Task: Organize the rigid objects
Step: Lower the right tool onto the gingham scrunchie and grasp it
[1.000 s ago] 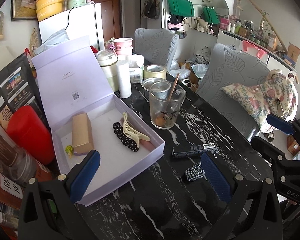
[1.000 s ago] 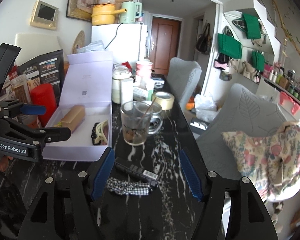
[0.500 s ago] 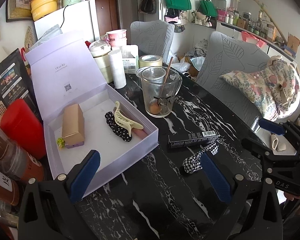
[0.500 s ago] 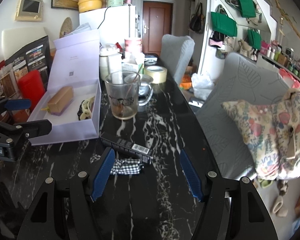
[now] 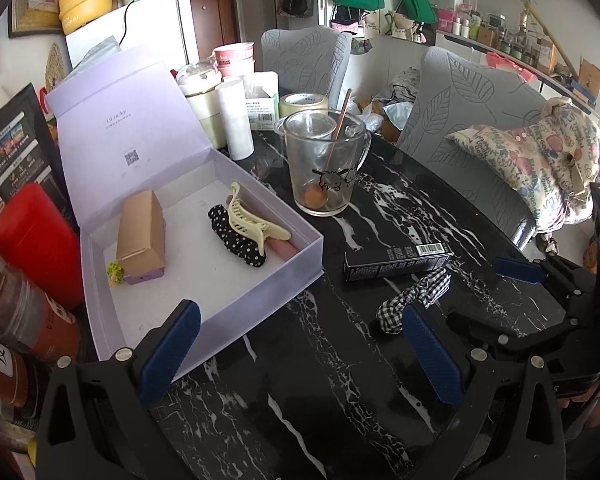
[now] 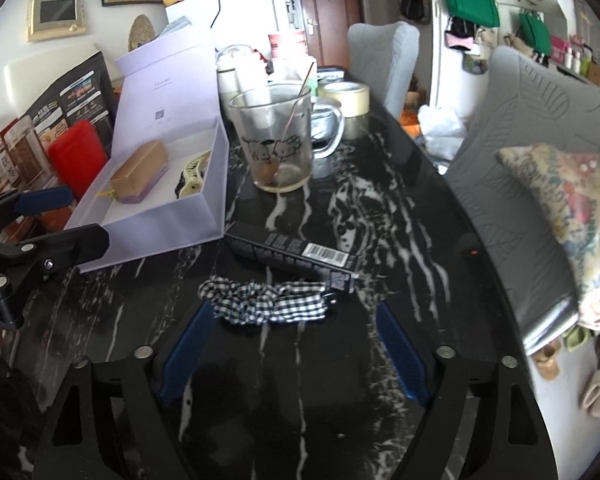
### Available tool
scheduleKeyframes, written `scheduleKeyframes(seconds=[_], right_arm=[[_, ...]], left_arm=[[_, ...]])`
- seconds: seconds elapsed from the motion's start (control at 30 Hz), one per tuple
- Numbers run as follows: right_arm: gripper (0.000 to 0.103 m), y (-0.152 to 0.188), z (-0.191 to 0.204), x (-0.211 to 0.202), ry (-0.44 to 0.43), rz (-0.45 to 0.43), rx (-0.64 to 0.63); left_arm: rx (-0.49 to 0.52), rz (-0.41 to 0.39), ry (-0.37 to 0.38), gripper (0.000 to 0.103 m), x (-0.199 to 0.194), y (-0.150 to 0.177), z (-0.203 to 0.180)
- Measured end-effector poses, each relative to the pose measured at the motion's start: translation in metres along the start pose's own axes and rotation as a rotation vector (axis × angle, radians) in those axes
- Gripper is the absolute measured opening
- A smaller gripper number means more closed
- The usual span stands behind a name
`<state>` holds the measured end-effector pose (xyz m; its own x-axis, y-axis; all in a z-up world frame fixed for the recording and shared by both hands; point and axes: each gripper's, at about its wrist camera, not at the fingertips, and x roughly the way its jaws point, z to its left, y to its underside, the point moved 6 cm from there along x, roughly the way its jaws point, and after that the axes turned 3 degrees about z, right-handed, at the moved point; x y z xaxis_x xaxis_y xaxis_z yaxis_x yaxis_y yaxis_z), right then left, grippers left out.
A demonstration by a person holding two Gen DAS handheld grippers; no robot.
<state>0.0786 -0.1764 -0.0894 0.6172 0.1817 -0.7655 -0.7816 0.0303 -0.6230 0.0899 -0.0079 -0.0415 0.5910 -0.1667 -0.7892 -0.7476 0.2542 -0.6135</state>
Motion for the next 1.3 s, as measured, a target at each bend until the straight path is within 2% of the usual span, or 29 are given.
scheduleKeyframes(seconds=[0.03, 0.13, 0.33, 0.63, 0.77, 0.9, 0.93, 1.13, 1.23, 1.3], right_arm=[[0.101, 0.0, 0.002, 0.005, -0.015, 0.009, 0.006], [0.103, 0.0, 0.005, 0.017, -0.043, 0.022, 0.017], [0.103, -0.003, 0.006, 0.041, -0.048, 0.056, 0.03], [0.103, -0.007, 0.013, 0.062, -0.063, 0.086, 0.019], [0.103, -0.009, 0.015, 0.065, -0.033, 0.076, 0.013], [0.103, -0.006, 0.02, 0.067, 0.037, 0.056, -0.009], [0.1, -0.004, 0.021, 0.067, 0.049, 0.057, -0.014], [0.098, -0.001, 0.016, 0.061, 0.01, 0.044, 0.013], [0.098, 0.002, 0.008, 0.054, -0.038, 0.042, 0.067], [0.098, 0.006, 0.0, 0.048, -0.039, 0.04, 0.088]], left_arm=[[-0.006, 0.004, 0.0, 0.103, 0.001, 0.001, 0.002], [-0.018, 0.012, -0.008, 0.103, 0.006, 0.003, 0.008], [-0.038, 0.027, -0.022, 0.103, 0.012, 0.003, 0.02], [-0.051, 0.032, -0.004, 0.103, 0.018, -0.001, 0.026], [-0.05, 0.036, -0.003, 0.103, 0.022, -0.003, 0.026], [-0.05, 0.048, -0.001, 0.103, 0.026, -0.003, 0.025], [-0.049, 0.049, -0.002, 0.103, 0.027, -0.002, 0.025], [-0.052, 0.053, 0.01, 0.103, 0.027, -0.003, 0.022], [-0.043, 0.051, 0.02, 0.103, 0.027, -0.004, 0.016], [-0.032, 0.05, 0.03, 0.103, 0.028, -0.007, 0.009]])
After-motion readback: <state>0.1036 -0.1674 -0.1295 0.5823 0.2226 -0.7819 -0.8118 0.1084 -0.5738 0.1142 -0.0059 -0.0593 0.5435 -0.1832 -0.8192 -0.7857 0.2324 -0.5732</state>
